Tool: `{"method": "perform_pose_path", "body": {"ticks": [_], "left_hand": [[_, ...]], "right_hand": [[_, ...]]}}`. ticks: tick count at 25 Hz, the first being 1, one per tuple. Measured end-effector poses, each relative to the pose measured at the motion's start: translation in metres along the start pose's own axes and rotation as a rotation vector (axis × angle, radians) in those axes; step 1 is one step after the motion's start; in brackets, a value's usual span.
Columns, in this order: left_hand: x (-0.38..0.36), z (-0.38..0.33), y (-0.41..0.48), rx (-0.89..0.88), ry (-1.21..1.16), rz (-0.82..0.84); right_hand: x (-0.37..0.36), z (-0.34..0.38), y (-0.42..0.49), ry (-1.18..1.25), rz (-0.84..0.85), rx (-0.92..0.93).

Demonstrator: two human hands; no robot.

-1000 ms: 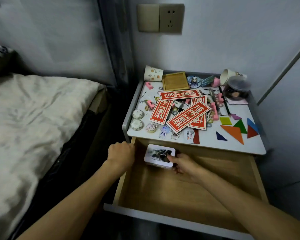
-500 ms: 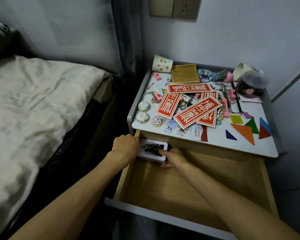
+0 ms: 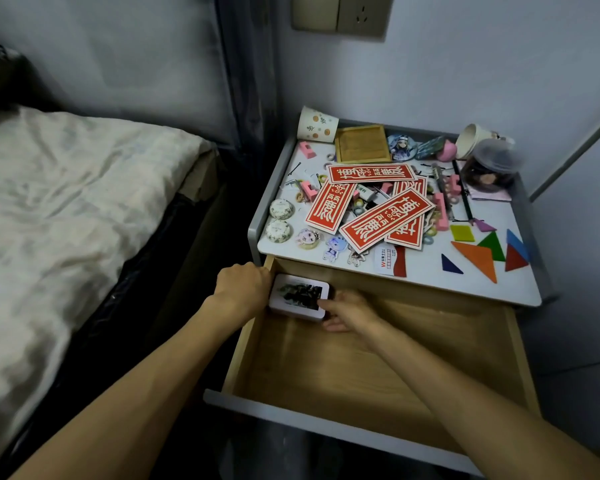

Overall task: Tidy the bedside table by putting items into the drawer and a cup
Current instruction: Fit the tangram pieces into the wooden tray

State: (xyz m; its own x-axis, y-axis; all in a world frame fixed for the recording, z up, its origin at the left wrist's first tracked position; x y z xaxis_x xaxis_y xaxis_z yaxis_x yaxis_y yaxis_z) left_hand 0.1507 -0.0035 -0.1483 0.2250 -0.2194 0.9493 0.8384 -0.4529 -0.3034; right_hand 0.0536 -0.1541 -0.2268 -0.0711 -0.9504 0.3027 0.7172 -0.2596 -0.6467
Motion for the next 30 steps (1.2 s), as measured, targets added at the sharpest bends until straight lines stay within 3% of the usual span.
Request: {"method": "perform_pose_path", "body": {"ticks": [4,8,11,13,16,18,23,30], "left_hand": [[0.038,0.001,-0.015,0.031,-0.101,-0.12],[0.089,0.005,-0.017,0.024,-0.738,-0.188],[0.125,-0.01,-0.006,-0.022,-1.3,-0.162],[0.136,-0.017,0.003,-0.017,-1.523,-0.144],[0.127,-0.019,0.017,0.029,-1.645,-0.069],[0.122,-0.017,0.024,0.064,-1.69,-0.037],[0.126,-0.003,0.043,0.113,-1.785,-0.088],[0.128,-0.018,0.049,0.092,-1.746,-0.048]], "right_hand": [[0.033,0.021,-0.043,-0.325,-0.012,0.091],[0.073,0.08,-0.086,-0.494,-0.003,0.275],[0.119,0.139,-0.074,-0.546,-0.183,0.37],[0.151,0.174,-0.047,-0.588,-0.348,0.426],[0.197,0.211,0.012,-0.719,-0.604,0.409],[0.217,0.225,0.049,-0.812,-0.687,0.347],[0.235,0.236,0.106,-0.864,-0.7,0.188],[0.25,0.25,0.12,-0.834,-0.726,0.154]]}}
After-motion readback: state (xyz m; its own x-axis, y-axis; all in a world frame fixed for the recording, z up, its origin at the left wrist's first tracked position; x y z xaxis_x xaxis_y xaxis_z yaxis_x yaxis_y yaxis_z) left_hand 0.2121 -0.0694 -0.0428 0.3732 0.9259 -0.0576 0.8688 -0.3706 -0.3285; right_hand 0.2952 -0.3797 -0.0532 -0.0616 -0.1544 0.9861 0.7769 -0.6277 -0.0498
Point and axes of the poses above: each hand's wrist, its own y-axis towards the middle knuckle, its own x-axis out of the back of the hand, z = x × y, the point moved 9 cm from there along y, towards the middle knuckle, and after that the axes turned 10 degrees about -y, right-handed, at the moved point
